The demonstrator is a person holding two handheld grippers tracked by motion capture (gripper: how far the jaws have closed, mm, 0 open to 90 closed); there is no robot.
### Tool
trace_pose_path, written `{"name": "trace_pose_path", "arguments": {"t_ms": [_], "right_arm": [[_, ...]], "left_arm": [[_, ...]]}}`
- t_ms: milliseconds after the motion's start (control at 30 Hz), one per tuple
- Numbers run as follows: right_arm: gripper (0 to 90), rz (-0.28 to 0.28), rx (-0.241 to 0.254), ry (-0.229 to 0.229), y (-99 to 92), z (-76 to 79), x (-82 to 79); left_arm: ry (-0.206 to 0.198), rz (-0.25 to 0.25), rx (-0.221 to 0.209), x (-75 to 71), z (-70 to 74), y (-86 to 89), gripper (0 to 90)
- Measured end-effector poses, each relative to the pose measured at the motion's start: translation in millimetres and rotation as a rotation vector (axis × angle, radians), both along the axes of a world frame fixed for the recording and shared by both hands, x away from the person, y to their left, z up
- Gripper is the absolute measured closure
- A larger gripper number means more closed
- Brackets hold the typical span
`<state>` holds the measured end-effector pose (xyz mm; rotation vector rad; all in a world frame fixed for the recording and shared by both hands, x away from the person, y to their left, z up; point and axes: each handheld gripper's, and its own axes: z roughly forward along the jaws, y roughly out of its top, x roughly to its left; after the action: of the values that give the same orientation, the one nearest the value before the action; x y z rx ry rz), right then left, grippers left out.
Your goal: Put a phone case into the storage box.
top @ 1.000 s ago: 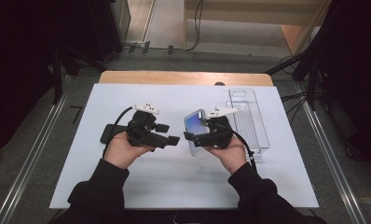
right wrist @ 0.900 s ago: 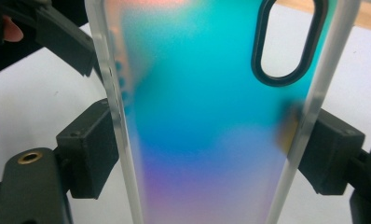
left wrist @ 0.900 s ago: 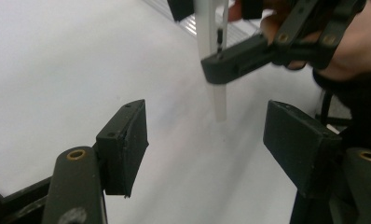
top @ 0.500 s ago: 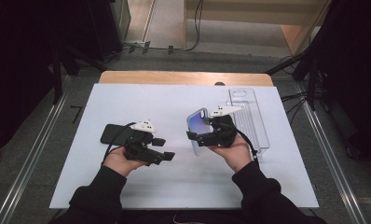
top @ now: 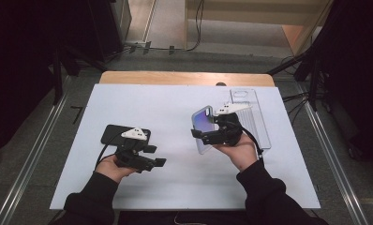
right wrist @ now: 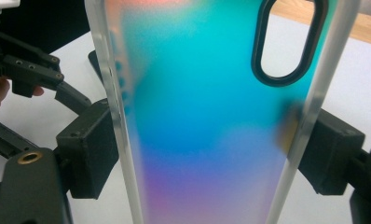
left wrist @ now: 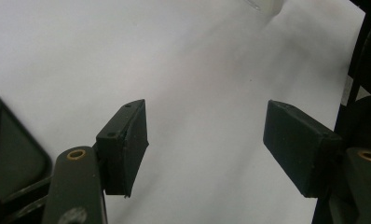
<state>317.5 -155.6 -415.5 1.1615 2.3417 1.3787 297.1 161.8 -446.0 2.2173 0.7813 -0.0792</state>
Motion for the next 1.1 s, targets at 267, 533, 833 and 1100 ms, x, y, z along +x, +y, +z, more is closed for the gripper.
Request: {"name": "trace_pose_path", "arguments": {"t_ms": [267,533,833,1100], "right_arm": [[15.4,-0.053,0.028,-0.004,-14.0,12.8,0.7],[15.4,-0.110,0.034,-0.024,-32.8,28.8,3.3],[15.5,-0.166,0.051,-0.035,-55.6,40.3,10.5],[15.4,-0.227,0.057,-0.049,-74.6,42.3,19.3]], "left_arm": [[0.000,0.032,0.008,-7.7,-2.6,10.3,30.7],[0.004,0.055,0.000,-7.7,-4.0,14.0,30.7],[-0.006,0.107,-0.013,-8.5,-2.9,19.3,30.9],[0.010,0.140,-0.032,-8.7,-3.4,28.4,30.9]]}}
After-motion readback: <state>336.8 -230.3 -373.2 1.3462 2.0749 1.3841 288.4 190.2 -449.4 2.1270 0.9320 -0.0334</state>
